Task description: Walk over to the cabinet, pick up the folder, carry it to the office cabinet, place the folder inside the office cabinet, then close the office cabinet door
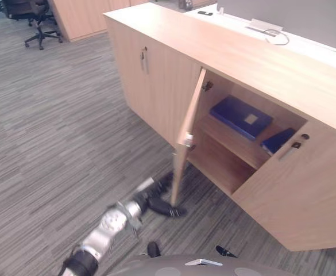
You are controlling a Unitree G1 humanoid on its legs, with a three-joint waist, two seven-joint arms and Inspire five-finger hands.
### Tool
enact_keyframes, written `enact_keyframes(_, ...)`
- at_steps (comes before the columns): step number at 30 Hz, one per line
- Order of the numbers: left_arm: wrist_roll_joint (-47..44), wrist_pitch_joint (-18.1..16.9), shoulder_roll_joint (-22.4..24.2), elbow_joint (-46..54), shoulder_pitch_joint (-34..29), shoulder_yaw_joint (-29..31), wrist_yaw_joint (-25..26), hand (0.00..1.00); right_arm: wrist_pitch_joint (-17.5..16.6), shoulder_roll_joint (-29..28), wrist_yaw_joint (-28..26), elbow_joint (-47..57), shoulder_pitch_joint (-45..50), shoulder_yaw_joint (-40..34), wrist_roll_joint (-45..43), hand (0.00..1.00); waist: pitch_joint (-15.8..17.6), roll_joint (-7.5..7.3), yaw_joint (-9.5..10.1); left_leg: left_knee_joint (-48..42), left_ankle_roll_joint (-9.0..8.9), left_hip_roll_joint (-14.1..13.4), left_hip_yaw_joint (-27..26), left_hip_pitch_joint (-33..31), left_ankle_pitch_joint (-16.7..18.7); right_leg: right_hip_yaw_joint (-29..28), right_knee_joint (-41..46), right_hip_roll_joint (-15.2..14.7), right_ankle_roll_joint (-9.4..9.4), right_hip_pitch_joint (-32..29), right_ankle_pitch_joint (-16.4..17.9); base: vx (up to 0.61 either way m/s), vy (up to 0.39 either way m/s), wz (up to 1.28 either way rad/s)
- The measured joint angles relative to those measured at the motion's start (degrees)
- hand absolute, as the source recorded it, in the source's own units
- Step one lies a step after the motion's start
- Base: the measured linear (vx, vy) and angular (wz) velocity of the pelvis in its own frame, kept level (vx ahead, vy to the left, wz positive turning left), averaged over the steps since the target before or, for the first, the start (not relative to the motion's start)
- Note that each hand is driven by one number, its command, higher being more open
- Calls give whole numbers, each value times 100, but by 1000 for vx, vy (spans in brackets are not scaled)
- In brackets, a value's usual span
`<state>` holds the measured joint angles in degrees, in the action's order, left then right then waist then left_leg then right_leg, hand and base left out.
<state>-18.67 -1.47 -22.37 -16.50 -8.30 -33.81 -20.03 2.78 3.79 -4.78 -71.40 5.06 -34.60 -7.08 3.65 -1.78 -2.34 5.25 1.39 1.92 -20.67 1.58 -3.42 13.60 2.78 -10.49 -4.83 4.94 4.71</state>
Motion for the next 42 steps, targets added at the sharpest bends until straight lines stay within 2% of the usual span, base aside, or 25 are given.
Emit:
enact_keyframes(3, -118, 157, 226, 35, -429, -169, -321, 100, -45, 66, 2, -4, 5, 156, 3, 100, -53, 54, -89, 0, -38, -41, 20, 0, -68, 2, -4, 12, -48, 4, 37, -8, -12, 1)
enact_keyframes(8, -278, 165, 232, 157, -491, -23, -305, 100, -80, 157, 16, -33, 20, 383, 4, 100, -148, 119, -69, 0, -7, -53, 81, -13, -115, 36, -12, 29, -91, 33, 51, 41, 2, 6)
enact_keyframes(15, -720, 171, 288, 175, -433, 41, -171, 100, -91, 79, 22, -39, -97, 739, -1, 100, -202, 50, -83, 0, 78, 11, 98, 34, -121, 66, -100, -21, -173, 128, -13, 77, 24, 2)
enact_keyframes(19, -1242, 192, 550, -533, -266, 195, -129, 100, -96, 51, 21, -41, -107, 835, -2, 100, -207, 9, -90, 1, 106, 39, 74, 135, -91, 51, -110, -20, -179, 229, -8, 34, 8, -2)
enact_keyframes(23, -1740, 375, 777, -1832, -98, 556, 131, 100, -94, 15, 24, -42, -17, 866, -1, 100, -186, -53, -112, -92, 55, -9, -42, 319, 70, -28, -180, 14, -170, 420, -7, 23, 7, -12)
enact_keyframes(24, -1753, 411, 801, -2052, -79, 694, 180, 100, -92, -12, 25, -43, -28, 905, -7, 100, -144, -98, -127, -630, 39, -127, -102, 89, 336, -100, -170, 29, -146, 408, 0, 7, -51, -32)
enact_keyframes(25, -1758, 421, 820, -2238, -67, 948, 298, 100, -90, 29, -10, -39, -48, 908, -12, 100, -18, -20, -124, -1974, 22, -551, -144, -447, 937, -173, -169, 186, -59, 397, 9, -28, -72, -38)
enact_keyframes(26, -1757, 428, 884, -2339, -84, 1162, 377, 100, -97, 110, 6, -4, -58, 866, -7, 100, 109, 146, -74, -2874, 67, -962, -123, -763, 1344, -295, -154, 384, -1, 405, 8, -89, -36, -44)
enact_keyframes(27, -1790, 426, 953, -2362, -69, 1453, 441, 100, -98, 168, 44, 31, -65, 781, -5, 100, 189, 267, -63, -3500, 78, -1242, -34, -1023, 1568, -360, -137, 586, 23, 406, 28, -90, 15, -50)
enact_keyframes(28, -1760, 405, 1092, -2370, -61, 1850, 587, 100, -80, 197, 125, 19, -85, 636, -5, 100, 269, 351, -44, -4016, 53, -1421, 202, -1182, 1586, -532, -33, 700, 64, 406, 56, -71, 32, -48)
enact_keyframes(29, -1715, 378, 1150, -2383, -70, 2010, 660, 100, -82, 205, 136, 19, -83, 590, -5, 100, 298, 350, -28, -4097, 39, -1432, 363, -1202, 1575, -634, 23, 718, 78, 379, 67, -37, 19, -75)
enact_keyframes(30, -1670, 347, 1248, -2493, -66, 2305, 776, 100, -82, 224, 155, 15, -77, 534, -4, 100, 322, 316, 53, -4140, 17, -1337, 732, -1198, 1566, -878, 122, 730, 86, 291, 70, -30, 42, -92)
enact_keyframes(32, -1662, 294, 1385, -2639, -90, 2743, 969, 100, -81, 199, 190, 16, -107, 539, -11, 100, 358, 243, 89, -3939, -251, -998, 1495, -1119, 1656, -1279, 245, 668, 86, 130, 70, -30, 85, -103)
enact_keyframes(33, -1662, 287, 1542, -2710, -131, 3075, 1047, 100, -83, 247, 224, 21, -104, 546, -13, 100, 340, 329, 159, -3281, -469, -703, 2276, -871, 1780, -1569, 330, 693, 72, -58, 68, -56, 170, -110)
enact_keyframes(34, -1639, 118, 1599, -2939, -77, 3457, 1221, 100, -94, 153, 278, 25, -87, 575, -67, 100, 342, 219, 183, -2953, -471, -479, 2265, -642, 1801, -1919, 328, 615, 64, -102, 66, -46, 150, -95)
enact_keyframes(35, -1617, 65, 1614, -2980, -67, 3527, 1258, 100, -93, 128, 280, 26, -84, 574, -79, 100, 350, 196, 180, -2912, -472, -447, 2258, -612, 1802, -1965, 312, 598, 62, -103, 63, -36, 125, -62)
enact_keyframes(37, -1337, -273, 1686, -3272, -65, 4123, 1537, 100, -103, 5, 309, 166, -6, 598, -130, 100, 308, 116, 177, -2859, -414, -406, 2015, -605, 1836, -2168, 202, 514, 48, -165, 52, -4, 100, -45)
enact_keyframes(40, -987, -461, 1627, -3907, -69, 4569, 1749, 100, -104, -55, 308, 252, 99, 605, -116, 100, 170, -3, 204, -2642, -353, -281, 1778, -389, 1839, -2353, 196, 362, 54, -172, 44, 69, 109, -37)
enact_keyframes(42, -810, -459, 1565, -4391, -106, 4662, 1753, 100, -104, -54, 288, 252, 97, 598, -113, 100, 86, 13, 201, -2475, -283, -219, 1606, -192, 1842, -2482, 199, 292, -8, -159, 32, 115, 91, -38)
